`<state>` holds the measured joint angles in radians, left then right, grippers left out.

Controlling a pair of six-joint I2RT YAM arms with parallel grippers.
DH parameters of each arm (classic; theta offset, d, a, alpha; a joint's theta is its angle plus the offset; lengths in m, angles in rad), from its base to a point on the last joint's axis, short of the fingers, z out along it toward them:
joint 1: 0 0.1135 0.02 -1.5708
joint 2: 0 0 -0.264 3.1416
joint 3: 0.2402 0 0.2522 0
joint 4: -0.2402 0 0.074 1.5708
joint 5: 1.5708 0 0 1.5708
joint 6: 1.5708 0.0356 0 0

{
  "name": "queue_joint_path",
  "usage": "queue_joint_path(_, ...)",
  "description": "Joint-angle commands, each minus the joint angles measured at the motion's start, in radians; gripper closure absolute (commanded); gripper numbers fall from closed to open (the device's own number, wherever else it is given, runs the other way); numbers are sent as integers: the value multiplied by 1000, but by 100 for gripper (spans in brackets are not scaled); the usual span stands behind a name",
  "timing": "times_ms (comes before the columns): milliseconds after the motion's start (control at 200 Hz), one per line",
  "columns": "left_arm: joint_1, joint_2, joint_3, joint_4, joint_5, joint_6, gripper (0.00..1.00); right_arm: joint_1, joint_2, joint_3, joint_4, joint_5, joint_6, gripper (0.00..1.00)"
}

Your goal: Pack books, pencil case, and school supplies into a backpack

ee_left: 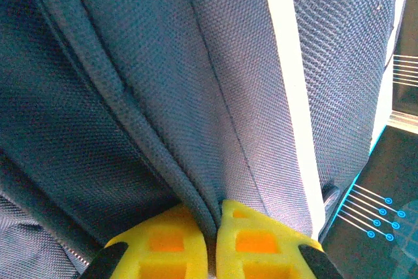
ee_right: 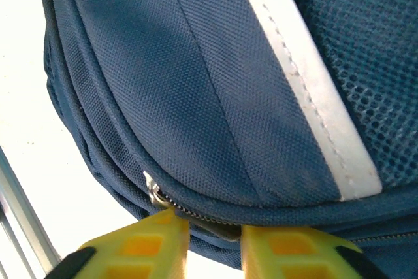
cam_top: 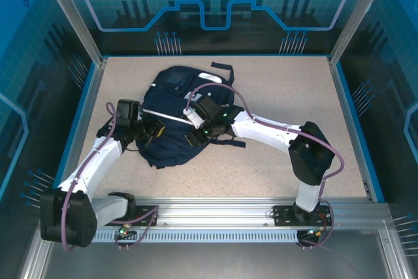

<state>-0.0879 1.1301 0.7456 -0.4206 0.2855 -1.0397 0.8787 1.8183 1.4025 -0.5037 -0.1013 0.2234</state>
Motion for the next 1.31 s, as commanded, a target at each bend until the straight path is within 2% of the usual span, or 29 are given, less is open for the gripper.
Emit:
queue_joint_path(0, -4, -32, 38, -1, 46, 28, 100, 13, -1, 15, 21, 52, 11, 85)
queue_joint_path(105, -4, -35, 37, -9, 33, 32, 100, 12, -26, 0, 13, 113, 16, 95)
queue_joint_path(205, -4, -40, 34, -18, 15, 34, 100, 11, -71, -33, 15, 187, 21, 100)
queue_joint_path(530, -3, -35, 26, -31, -6, 45, 100, -39, -148, -119, -36, 406, 111, 100)
queue_joint_path(610, -3, -35, 24, -30, -5, 43, 100, -58, -143, -119, -45, 420, 135, 100)
queue_joint_path(660, -4, -36, 26, -27, -3, 44, 100, -64, -139, -107, -42, 362, 119, 100)
queue_joint_path(700, -3, -35, 27, -26, 0, 44, 100, -61, -140, -100, -33, 296, 90, 93)
queue_joint_path(785, -3, -34, 32, -26, 7, 46, 100, -41, -150, -102, 12, 145, 36, 70)
queue_joint_path(835, -4, -33, 37, -26, 14, 46, 100, -27, -145, -91, 16, 105, 29, 63)
queue_joint_path(965, -4, -35, 41, -27, 21, 48, 100, 19, -111, -67, 14, 100, 47, 57)
queue_joint_path(1056, -4, -34, 45, -26, 24, 52, 100, 48, -91, -60, 28, 104, 87, 50)
queue_joint_path(1301, -4, -24, 46, -18, 29, 52, 100, 97, -65, -47, 68, 137, 186, 42)
